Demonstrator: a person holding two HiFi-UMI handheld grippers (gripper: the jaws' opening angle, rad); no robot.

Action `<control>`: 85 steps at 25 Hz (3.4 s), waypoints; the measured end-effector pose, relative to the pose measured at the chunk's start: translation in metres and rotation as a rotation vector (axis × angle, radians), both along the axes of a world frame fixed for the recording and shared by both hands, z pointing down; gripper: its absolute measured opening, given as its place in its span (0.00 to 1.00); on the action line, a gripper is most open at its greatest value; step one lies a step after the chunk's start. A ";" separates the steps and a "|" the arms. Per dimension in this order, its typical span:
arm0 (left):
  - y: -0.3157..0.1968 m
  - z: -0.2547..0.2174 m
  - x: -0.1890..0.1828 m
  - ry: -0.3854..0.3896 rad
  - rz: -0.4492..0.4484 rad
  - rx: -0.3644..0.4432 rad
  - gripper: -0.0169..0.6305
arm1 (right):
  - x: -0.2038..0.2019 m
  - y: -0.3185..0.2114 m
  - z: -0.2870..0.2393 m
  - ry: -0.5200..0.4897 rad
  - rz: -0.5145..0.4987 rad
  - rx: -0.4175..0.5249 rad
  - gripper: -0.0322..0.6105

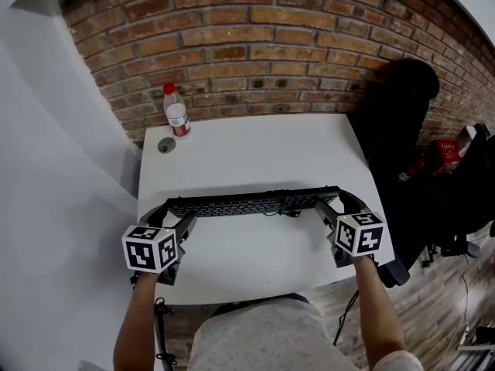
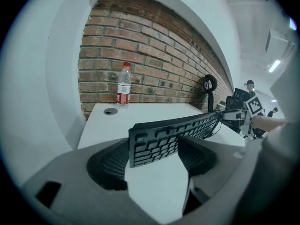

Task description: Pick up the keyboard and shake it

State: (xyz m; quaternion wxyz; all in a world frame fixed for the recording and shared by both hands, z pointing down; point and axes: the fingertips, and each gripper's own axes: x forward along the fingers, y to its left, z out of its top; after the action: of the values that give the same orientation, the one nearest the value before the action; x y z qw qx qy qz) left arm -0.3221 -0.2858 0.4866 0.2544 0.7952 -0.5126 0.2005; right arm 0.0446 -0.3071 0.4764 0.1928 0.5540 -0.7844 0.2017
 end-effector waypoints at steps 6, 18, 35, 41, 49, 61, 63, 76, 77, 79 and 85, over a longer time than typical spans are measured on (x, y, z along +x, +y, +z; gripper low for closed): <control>0.012 0.002 0.001 -0.011 0.002 0.009 0.53 | 0.000 0.011 0.001 0.003 0.006 0.009 0.53; 0.053 0.012 0.006 -0.038 -0.069 -0.014 0.53 | 0.005 0.039 0.009 0.009 -0.037 0.025 0.53; 0.111 0.051 0.014 -0.085 -0.135 -0.103 0.54 | 0.015 0.089 0.044 0.053 -0.104 -0.018 0.51; 0.125 0.073 0.017 -0.132 -0.124 -0.151 0.54 | 0.019 0.102 0.062 0.137 -0.135 -0.032 0.51; 0.133 0.088 0.017 -0.176 -0.117 -0.190 0.54 | 0.019 0.112 0.074 0.208 -0.148 -0.044 0.51; 0.137 0.101 0.019 -0.252 -0.045 -0.271 0.55 | 0.020 0.120 0.090 0.288 -0.176 -0.085 0.51; 0.137 0.099 0.017 -0.263 -0.047 -0.279 0.55 | 0.020 0.122 0.092 0.288 -0.181 -0.097 0.51; 0.148 0.100 0.017 -0.247 -0.042 -0.269 0.55 | 0.022 0.132 0.099 0.302 -0.186 -0.131 0.47; 0.150 0.098 0.018 -0.245 -0.044 -0.265 0.55 | 0.023 0.133 0.096 0.303 -0.185 -0.127 0.47; 0.152 0.094 0.022 -0.238 -0.046 -0.251 0.55 | 0.024 0.134 0.090 0.297 -0.181 -0.116 0.46; 0.148 0.065 0.045 -0.179 -0.063 -0.156 0.53 | 0.014 0.136 0.065 0.241 -0.192 -0.071 0.43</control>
State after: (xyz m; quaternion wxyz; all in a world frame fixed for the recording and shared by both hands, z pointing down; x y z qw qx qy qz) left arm -0.2768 -0.1383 0.5515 0.2751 0.7353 -0.5409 0.3017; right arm 0.0584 -0.1715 0.5419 0.3231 0.4896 -0.7973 0.1420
